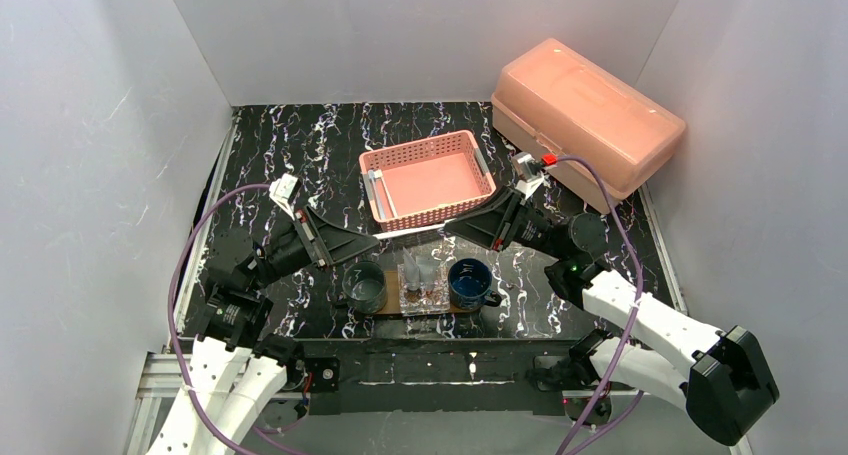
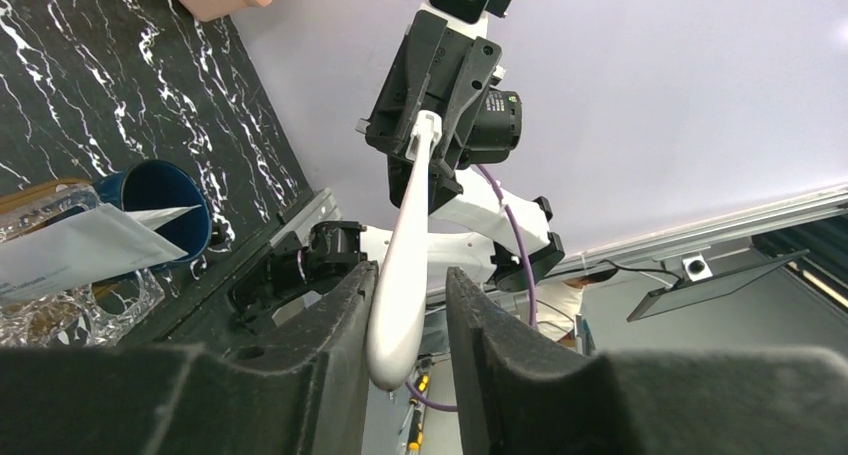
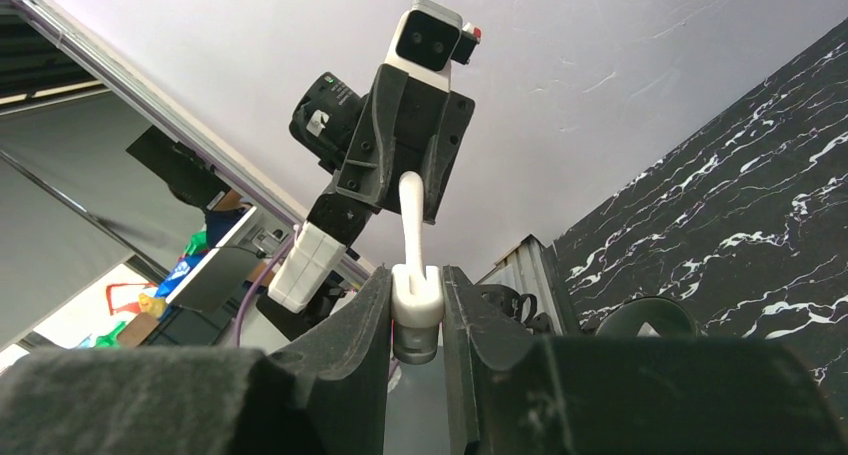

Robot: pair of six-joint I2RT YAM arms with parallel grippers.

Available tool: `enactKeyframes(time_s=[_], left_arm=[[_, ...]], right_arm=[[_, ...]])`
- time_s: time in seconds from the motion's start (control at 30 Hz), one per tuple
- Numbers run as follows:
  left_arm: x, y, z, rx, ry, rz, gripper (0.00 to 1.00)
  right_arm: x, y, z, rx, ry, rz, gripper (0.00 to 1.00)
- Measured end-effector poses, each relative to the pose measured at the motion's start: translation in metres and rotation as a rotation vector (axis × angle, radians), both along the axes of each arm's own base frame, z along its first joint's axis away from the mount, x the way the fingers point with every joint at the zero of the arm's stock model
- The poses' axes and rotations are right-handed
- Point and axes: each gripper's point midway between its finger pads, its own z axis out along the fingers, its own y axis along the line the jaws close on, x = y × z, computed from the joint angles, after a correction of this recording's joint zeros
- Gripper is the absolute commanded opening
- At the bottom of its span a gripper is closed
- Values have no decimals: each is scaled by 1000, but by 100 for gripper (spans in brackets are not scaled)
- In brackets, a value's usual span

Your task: Prepare toiletry sets of a toothbrush and toothpaste on the tray

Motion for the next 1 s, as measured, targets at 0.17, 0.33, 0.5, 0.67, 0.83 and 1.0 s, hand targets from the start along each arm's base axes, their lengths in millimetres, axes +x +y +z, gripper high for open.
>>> enactKeyframes(time_s=[0.17, 0.33, 0.5, 0.67, 0.83, 1.0], left_arm=[[0, 0, -1, 5, -6, 1, 66], [1, 0, -2, 7, -5, 3, 80], [2, 1, -9, 26, 9, 13, 87], [3, 3, -22, 73, 38, 30, 90], [0, 7, -21, 125, 26, 48, 92], [-3, 18, -10, 212, -44, 102, 94]], right_arm=[[-2, -1, -2, 0, -1, 0, 3], [-7, -6, 4, 14, -18, -3, 1], [-13, -10, 8, 15, -43, -11, 1], [-12, -11, 2, -47, -46, -31, 1], [-10, -11, 3, -137, -79, -58, 1], [-15, -15, 9, -203, -133, -65, 1]])
